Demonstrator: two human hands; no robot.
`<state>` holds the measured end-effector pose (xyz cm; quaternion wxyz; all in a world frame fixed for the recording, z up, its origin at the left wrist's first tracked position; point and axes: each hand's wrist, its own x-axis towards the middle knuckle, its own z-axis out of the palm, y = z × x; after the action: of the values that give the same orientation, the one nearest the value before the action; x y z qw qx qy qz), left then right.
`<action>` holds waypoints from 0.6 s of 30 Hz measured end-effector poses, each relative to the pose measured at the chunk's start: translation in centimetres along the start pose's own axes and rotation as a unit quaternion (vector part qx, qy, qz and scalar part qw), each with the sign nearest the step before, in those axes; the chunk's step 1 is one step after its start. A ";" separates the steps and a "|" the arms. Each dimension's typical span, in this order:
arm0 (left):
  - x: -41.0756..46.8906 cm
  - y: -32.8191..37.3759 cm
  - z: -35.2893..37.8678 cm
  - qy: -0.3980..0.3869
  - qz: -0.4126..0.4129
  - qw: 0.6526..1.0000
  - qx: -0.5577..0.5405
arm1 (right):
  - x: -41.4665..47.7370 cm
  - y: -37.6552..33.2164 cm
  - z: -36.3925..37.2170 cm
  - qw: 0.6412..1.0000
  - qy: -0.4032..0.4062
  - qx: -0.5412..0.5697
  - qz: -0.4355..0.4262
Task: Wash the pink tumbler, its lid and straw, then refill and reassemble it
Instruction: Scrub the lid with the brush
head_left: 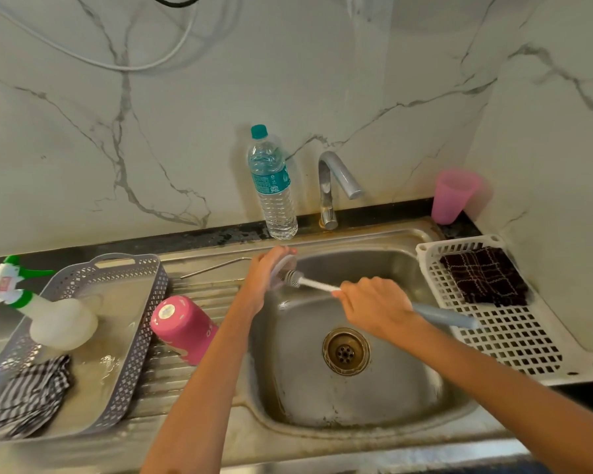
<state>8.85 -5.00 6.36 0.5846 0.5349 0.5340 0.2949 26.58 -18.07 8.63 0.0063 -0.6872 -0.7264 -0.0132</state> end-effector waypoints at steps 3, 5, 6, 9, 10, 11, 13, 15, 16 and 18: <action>-0.2 0.0 -0.4 -0.018 0.007 1.000 -0.010 | 0.0 -1.4 -0.9 0.998 0.018 -0.009 -0.055; -0.3 0.3 -0.5 -0.034 0.017 0.999 -0.014 | 0.8 -0.1 -1.0 0.999 0.021 -0.011 -0.028; -0.3 0.6 -0.6 -0.041 0.022 0.999 -0.009 | 1.2 0.8 -0.9 1.000 0.012 -0.001 -0.008; -0.3 1.2 -0.6 -0.054 0.041 0.998 0.008 | 1.3 2.0 0.2 0.998 -0.011 0.055 0.001; -0.2 1.1 -0.7 -0.053 0.044 0.998 0.006 | 1.0 1.6 0.3 0.997 -0.010 0.073 -0.013; -0.1 0.9 -0.7 -0.047 0.041 0.998 -0.015 | 0.6 1.1 0.4 0.996 -0.002 0.091 -0.023; 0.0 0.8 -0.4 -0.033 0.018 0.994 -0.101 | 0.2 0.3 0.3 0.990 0.020 0.141 -0.007; 0.0 1.0 0.3 -0.026 -0.006 0.985 -0.171 | 0.7 0.3 0.5 0.976 0.018 0.208 0.059; 0.0 1.2 0.7 -0.025 -0.017 0.980 -0.195 | 1.0 0.4 0.5 0.965 0.011 0.242 0.100; 0.0 1.6 1.4 -0.014 -0.024 0.978 -0.205 | 0.8 0.1 1.1 0.951 0.006 0.272 0.149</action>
<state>10.52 -5.01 7.71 0.6959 0.3948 0.4667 0.3768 26.64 -17.26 7.57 0.1990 -0.7596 -0.5918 0.1821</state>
